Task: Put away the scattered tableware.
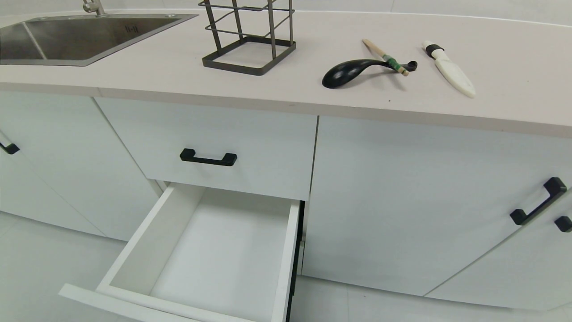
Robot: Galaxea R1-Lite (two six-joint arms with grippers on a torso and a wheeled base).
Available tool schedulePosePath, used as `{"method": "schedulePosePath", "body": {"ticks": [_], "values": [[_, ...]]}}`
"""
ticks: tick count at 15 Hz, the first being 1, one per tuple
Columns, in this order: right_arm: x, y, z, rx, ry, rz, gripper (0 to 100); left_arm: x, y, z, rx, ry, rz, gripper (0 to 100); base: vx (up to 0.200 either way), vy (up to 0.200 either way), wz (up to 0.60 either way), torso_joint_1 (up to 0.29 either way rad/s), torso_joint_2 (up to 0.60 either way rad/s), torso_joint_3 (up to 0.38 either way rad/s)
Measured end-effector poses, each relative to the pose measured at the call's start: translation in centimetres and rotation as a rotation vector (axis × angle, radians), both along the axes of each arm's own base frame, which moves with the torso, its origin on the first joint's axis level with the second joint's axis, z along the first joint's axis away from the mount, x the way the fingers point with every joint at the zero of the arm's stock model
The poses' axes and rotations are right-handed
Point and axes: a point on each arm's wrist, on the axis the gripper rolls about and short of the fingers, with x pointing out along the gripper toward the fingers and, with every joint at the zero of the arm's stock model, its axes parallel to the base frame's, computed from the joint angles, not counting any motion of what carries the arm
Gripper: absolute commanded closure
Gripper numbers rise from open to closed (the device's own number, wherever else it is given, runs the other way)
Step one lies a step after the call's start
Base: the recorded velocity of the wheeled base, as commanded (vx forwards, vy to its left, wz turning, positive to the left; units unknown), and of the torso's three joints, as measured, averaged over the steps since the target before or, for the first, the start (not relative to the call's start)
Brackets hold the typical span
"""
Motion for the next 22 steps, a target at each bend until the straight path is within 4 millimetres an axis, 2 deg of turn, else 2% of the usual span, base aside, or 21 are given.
{"method": "schedulePosePath", "body": {"ticks": [3, 10, 13, 15, 18, 22], "values": [[0.0, 0.0, -0.01, 0.0, 0.001, -0.001, 100, 0.01, 0.0, -0.04, -0.004, 0.002, 0.001, 0, 0.0, 0.0, 0.6, 0.004, 0.0, 0.004], [0.0, 0.0, 0.0, 0.0, 0.0, 0.0, 100, 0.01, 0.01, -0.06, -0.014, 0.005, 0.003, 0, 0.0, 0.0, 0.0, 0.0, 0.0, 0.0], [0.0, 0.0, 0.0, 0.0, 0.0, 0.0, 100, 0.01, 0.01, -0.05, -0.02, 0.005, 0.005, 0, 0.2, 0.0, 0.0, 0.001, 0.0, 0.002], [0.0, 0.0, 0.0, 0.0, 0.0, 0.0, 100, 0.01, 0.01, -0.07, -0.02, 0.007, 0.004, 0, 0.0, 0.0, 0.0, 0.0, 0.0, 0.0], [0.0, 0.0, 0.0, -0.001, 0.0, 0.0, 100, 0.01, 0.01, -0.08, -0.018, 0.007, 0.002, 0, 0.0, 0.0, 0.6, 0.003, 0.0, 0.005], [0.0, 0.0, 0.0, -0.001, 0.0, 0.0, 100, 0.01, 0.01, -0.08, -0.018, 0.007, 0.003, 0, 0.0, 0.0, 0.0, 0.0, 0.0, 0.0]]}}
